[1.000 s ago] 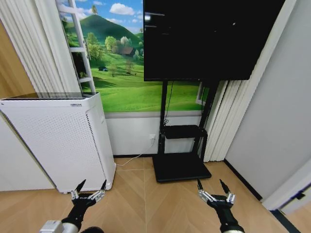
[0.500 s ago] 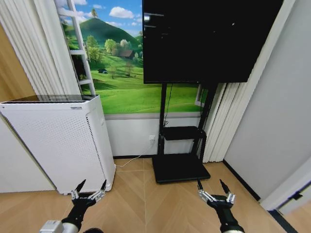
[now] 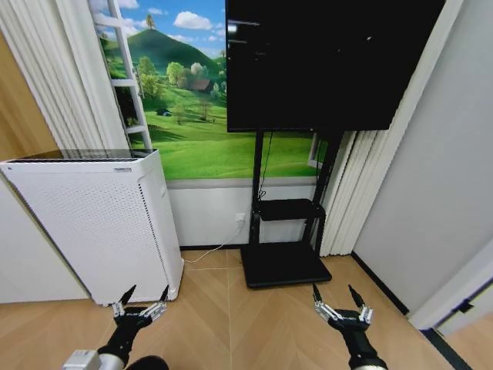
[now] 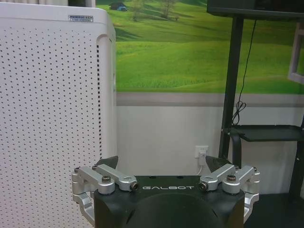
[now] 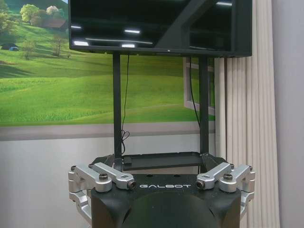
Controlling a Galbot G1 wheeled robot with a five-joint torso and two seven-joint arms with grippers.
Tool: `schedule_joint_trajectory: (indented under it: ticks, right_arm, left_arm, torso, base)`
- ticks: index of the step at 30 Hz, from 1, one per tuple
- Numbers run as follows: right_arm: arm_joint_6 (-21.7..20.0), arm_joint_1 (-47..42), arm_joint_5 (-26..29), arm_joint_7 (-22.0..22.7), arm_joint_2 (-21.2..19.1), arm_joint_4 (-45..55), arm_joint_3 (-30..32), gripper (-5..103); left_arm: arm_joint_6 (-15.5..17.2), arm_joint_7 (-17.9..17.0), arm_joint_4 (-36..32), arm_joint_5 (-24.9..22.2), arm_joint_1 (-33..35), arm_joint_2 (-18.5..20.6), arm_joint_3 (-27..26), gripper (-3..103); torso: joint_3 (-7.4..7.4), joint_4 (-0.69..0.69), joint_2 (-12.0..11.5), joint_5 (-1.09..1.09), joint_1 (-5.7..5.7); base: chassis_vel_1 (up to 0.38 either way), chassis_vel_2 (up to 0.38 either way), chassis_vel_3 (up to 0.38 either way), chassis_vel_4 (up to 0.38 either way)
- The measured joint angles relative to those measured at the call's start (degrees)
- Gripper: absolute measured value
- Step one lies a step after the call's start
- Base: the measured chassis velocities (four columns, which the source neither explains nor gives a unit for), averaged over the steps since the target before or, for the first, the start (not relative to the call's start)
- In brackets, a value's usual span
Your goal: Pick up the trash bin and place the garbage on the floor into it.
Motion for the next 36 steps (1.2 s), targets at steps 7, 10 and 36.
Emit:
schedule_joint_trajectory:
  ticks: [7, 10, 36]
  right_arm:
    - [0.00, 0.00, 0.00, 0.00, 0.00, 0.00, 0.00, 100]
    - [0.00, 0.00, 0.00, 0.00, 0.00, 0.00, 0.00, 100]
    - [0.00, 0.00, 0.01, 0.00, 0.00, 0.00, 0.00, 100]
  left_arm:
    - [0.00, 0.00, 0.00, 0.00, 0.00, 0.00, 0.00, 100]
    - [0.00, 0.00, 0.00, 0.00, 0.00, 0.00, 0.00, 100]
    - [0.00, 0.01, -0.01, -0.01, 0.01, 0.00, 0.00, 100]
  torso:
    - [-0.08, 0.00, -0.13, 0.01, -0.06]
    - [-0.09, 0.00, -0.17, -0.02, -0.07]
    - [-0.18, 0.01, -0.34, 0.08, -0.13]
  base:
    - [0.239, -0.232, -0.237, 0.245]
    - [0.284, -0.298, -0.288, 0.291]
    - [0.362, -0.350, -0.354, 0.351]
